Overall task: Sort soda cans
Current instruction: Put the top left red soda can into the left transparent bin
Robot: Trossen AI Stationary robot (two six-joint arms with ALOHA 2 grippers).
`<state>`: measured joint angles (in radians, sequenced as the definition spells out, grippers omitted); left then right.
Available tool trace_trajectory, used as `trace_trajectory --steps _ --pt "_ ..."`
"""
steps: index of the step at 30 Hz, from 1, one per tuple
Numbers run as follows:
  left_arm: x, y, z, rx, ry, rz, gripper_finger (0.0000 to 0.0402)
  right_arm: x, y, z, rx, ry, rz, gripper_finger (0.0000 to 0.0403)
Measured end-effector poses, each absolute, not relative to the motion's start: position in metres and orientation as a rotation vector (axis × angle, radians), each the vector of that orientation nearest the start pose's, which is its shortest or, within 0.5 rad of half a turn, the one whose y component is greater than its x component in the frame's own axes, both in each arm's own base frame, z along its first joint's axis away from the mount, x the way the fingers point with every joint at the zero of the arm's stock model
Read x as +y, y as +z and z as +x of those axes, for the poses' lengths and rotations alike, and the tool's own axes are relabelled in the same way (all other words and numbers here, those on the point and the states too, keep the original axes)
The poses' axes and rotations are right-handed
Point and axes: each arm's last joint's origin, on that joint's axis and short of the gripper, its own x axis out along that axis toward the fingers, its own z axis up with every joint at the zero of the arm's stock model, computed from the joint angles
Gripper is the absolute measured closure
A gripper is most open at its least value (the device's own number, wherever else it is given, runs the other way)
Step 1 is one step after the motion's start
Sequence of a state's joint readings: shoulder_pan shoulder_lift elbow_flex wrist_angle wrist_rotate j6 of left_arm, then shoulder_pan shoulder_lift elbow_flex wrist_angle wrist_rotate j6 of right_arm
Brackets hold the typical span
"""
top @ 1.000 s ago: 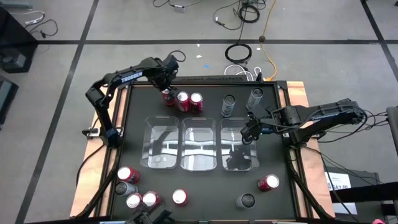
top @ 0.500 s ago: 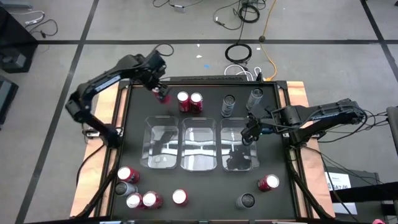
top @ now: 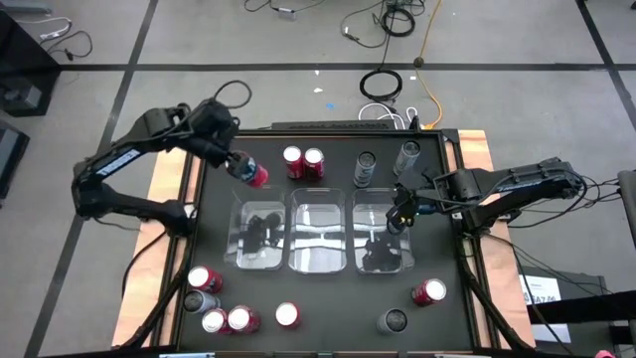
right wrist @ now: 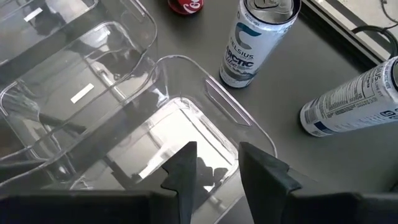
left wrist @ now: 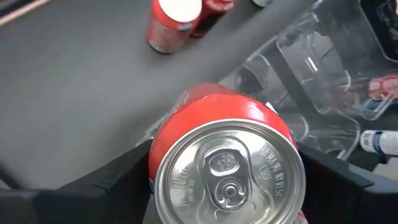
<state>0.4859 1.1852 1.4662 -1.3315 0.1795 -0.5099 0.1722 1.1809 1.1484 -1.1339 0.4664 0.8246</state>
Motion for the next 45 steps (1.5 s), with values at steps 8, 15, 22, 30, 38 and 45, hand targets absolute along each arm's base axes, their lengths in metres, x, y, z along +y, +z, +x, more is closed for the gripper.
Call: trace_trajectory --steps 8,15,22,30,38,45 --pt "0.051 0.389 0.182 0.932 0.578 -0.813 0.0075 0.022 0.314 0.203 0.919 -0.675 0.35 0.0293" --pt "0.032 0.37 0.19 1.019 0.68 -0.781 0.0075 0.022 0.314 0.203 0.921 -0.673 0.347 0.0293" --pt "0.029 0.329 0.195 1.121 0.739 -0.788 0.0075 0.022 0.314 0.203 0.922 -0.671 0.343 0.0293" --pt "0.031 0.284 0.199 1.175 0.742 -0.803 0.0075 0.022 0.314 0.203 0.917 -0.669 0.346 0.0293" --pt "0.034 0.252 0.198 1.211 0.732 -0.803 0.0075 0.023 0.315 0.205 0.891 -0.661 0.359 0.0293" --pt "0.034 0.234 0.194 1.226 0.765 -0.785 0.0075 0.023 0.316 0.208 0.868 -0.654 0.371 0.0293"
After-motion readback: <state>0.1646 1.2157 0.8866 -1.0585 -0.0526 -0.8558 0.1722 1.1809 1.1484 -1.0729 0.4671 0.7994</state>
